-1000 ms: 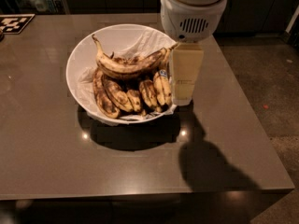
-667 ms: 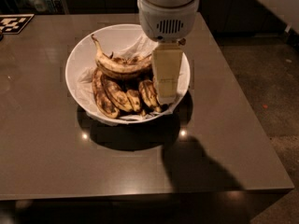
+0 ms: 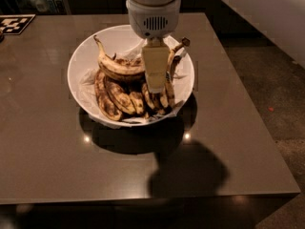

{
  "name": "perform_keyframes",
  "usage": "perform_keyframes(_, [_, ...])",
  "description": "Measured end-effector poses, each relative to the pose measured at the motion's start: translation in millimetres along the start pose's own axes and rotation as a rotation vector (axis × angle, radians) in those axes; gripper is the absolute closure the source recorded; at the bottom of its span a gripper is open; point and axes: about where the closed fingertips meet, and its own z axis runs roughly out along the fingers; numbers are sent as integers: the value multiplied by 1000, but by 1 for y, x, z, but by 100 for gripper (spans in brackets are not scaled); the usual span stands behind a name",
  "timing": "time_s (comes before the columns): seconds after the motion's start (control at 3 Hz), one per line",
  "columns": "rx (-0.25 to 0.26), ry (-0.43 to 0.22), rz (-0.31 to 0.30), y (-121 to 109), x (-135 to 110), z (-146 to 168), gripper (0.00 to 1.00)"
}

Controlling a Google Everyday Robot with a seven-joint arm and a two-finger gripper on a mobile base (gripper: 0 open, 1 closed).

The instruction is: Pick banana from white bowl

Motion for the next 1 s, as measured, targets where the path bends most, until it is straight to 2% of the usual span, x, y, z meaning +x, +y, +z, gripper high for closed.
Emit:
perform_keyframes(0.67, [-64, -16, -24, -14, -17, 27, 29])
perform_keyframes(1.0, [-93, -18, -41, -14, -25, 38, 28])
